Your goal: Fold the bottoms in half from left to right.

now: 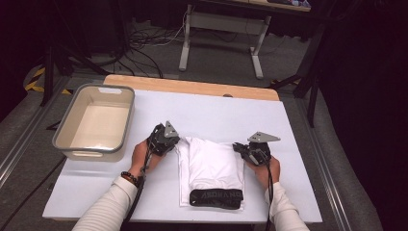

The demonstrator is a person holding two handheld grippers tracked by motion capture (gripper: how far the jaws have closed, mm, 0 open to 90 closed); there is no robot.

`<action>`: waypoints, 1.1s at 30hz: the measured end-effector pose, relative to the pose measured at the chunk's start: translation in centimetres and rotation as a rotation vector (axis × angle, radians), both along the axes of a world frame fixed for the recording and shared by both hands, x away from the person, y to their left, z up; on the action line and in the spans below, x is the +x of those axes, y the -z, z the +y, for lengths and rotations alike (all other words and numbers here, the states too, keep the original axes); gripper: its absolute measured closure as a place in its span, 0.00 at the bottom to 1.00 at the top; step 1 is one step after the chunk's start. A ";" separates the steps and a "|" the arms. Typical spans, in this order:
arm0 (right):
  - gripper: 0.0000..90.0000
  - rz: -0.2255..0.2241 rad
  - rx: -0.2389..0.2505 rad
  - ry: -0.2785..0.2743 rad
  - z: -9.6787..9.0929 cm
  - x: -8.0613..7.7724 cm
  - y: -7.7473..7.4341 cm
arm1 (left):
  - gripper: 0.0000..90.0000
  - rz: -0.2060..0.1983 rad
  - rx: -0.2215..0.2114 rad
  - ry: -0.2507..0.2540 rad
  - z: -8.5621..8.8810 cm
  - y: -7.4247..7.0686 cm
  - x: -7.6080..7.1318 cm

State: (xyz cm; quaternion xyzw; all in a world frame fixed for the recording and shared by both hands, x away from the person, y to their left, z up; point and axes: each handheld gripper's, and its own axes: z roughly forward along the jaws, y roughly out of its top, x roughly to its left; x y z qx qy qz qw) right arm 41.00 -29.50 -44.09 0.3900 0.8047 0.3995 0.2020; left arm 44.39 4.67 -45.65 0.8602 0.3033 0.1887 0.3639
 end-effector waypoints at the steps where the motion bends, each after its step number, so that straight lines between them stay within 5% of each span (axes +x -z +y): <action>1: 0.95 0.000 0.000 0.000 0.0 0.0 0.0 | 0.98 0.000 0.000 0.000 0.0 0.0 0.0; 12: 0.94 -0.027 -0.032 0.052 1.7 4.3 0.0 | 0.97 -0.026 -0.022 -0.113 0.2 0.0 3.2; 17: 0.75 -0.073 -0.037 0.108 1.8 4.3 -0.3 | 0.81 -0.063 -0.064 -0.144 0.1 -0.9 2.5; 19: 0.76 -0.070 -0.017 0.125 1.3 3.9 -0.6 | 0.80 -0.083 -0.111 -0.137 0.2 -1.7 1.9; 21: 0.98 -0.077 0.029 0.083 0.7 2.7 -1.3 | 0.77 -0.081 -0.152 -0.077 -0.2 -2.4 1.1; 22: 1.00 -0.091 0.041 0.061 0.5 2.1 -1.5 | 0.77 -0.087 -0.142 -0.043 -0.6 -2.7 0.5; 26: 1.00 -0.068 0.022 -0.060 0.6 -2.2 -1.3 | 0.70 -0.073 -0.153 0.093 -2.2 -2.6 -2.4; 28: 1.00 -0.059 0.004 -0.075 0.7 -3.0 -1.2 | 0.71 -0.041 -0.172 0.151 -2.6 -2.2 -3.6; 33: 1.00 -0.043 0.005 -0.141 0.8 -5.9 -0.7 | 0.73 -0.002 -0.124 0.272 -3.6 -1.4 -6.9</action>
